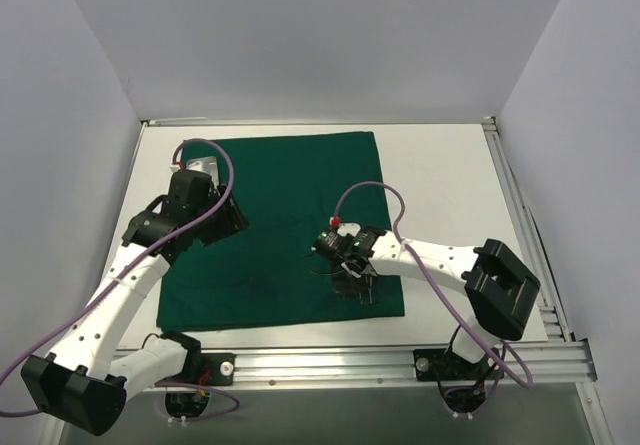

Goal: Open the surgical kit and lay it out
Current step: Place the medical item in the surgical kit.

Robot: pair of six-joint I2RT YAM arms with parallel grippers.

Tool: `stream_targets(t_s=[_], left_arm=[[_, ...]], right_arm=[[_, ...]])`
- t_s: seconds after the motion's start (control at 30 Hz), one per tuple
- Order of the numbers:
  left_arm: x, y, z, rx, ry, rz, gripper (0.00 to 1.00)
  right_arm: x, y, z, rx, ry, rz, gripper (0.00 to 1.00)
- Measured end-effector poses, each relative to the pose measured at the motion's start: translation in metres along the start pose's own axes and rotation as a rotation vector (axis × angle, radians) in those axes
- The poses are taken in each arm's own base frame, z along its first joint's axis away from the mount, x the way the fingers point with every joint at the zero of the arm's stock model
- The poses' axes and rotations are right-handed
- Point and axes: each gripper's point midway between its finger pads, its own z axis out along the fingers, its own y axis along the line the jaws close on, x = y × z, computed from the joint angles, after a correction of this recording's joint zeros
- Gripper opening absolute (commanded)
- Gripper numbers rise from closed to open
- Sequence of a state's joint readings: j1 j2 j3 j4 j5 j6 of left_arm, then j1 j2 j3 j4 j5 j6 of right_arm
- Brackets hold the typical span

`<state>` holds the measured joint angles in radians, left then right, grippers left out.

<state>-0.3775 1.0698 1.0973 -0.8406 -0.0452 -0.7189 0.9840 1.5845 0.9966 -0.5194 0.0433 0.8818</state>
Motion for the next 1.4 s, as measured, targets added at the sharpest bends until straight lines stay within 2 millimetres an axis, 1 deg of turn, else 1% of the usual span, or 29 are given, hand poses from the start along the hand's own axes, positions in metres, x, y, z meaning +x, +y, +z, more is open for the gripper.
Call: stream_targets(t_s=[0.17,0.3,0.4,0.5,0.6,0.9,1.17,1.27,1.4], left_arm=[[-0.001,0.009,-0.006,-0.028,-0.007,0.078,0.66],[0.001,0.015,-0.013,-0.024,-0.021,0.138,0.65],[0.007,0.021,-0.015,-0.023,-0.021,0.178,0.65],[0.016,0.026,-0.013,-0.028,0.003,0.218,0.65],[0.019,0.025,-0.013,-0.026,0.015,0.242,0.65],[0.017,0.021,-0.008,-0.034,0.032,0.239,0.65],[0.015,0.019,-0.006,-0.041,0.039,0.227,0.65],[0.016,0.019,-0.003,-0.045,0.051,0.225,0.65],[0.018,0.019,-0.001,-0.051,0.061,0.224,0.65]], right_arm=[[-0.004,0.005,0.003,0.015,0.006,-0.023,0.0],[-0.002,0.006,0.007,0.032,0.019,-0.036,0.0],[-0.004,0.008,0.015,0.063,0.017,-0.054,0.0],[-0.004,0.004,0.023,0.095,0.023,-0.078,0.0],[-0.004,0.001,0.027,0.117,0.025,-0.092,0.0],[-0.007,-0.001,0.025,0.122,0.013,-0.106,0.0],[-0.008,0.001,0.012,0.083,-0.004,-0.096,0.0],[-0.003,-0.002,0.013,0.082,0.008,-0.093,0.0],[0.009,-0.011,0.018,0.093,0.039,-0.084,0.0]])
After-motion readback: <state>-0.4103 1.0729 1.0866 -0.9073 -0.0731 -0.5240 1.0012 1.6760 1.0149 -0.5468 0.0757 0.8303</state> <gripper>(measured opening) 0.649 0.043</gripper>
